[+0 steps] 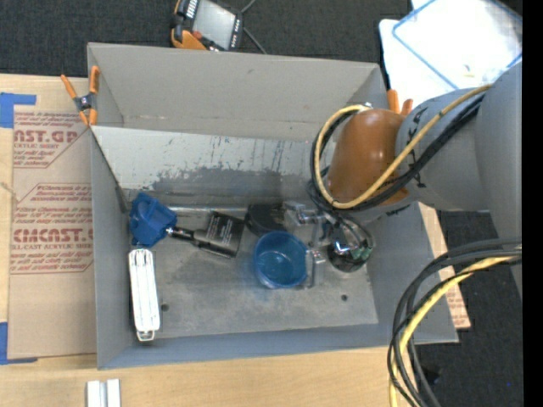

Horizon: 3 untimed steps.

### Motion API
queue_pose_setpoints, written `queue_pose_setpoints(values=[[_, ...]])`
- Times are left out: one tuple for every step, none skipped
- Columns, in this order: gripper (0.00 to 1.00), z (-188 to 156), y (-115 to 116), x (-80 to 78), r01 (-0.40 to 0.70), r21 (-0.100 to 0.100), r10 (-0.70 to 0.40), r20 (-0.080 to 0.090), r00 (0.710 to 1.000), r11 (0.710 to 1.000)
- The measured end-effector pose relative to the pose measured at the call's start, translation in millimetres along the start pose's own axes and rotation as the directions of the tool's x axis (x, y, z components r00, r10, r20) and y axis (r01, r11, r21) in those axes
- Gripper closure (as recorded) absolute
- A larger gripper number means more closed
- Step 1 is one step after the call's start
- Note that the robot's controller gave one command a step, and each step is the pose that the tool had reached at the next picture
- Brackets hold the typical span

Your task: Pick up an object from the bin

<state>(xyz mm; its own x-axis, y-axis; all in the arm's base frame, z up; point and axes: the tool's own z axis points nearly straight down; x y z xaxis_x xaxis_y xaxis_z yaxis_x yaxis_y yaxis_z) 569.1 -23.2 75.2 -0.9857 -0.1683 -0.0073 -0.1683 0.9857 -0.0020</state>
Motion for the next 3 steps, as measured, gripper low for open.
queue_pose_setpoints(values=[[0.0,-56.1,34.4,7.4,0.147,0.003,-0.147,0.005,0.989,0.989],[0.0,-25.0,60.1,23.1,-0.066,-0.001,0.066,0.013,0.998,0.998],[0.0,-1.3,58.0,19.5,-0.002,0.003,0.002,0.039,0.999,1.0]])
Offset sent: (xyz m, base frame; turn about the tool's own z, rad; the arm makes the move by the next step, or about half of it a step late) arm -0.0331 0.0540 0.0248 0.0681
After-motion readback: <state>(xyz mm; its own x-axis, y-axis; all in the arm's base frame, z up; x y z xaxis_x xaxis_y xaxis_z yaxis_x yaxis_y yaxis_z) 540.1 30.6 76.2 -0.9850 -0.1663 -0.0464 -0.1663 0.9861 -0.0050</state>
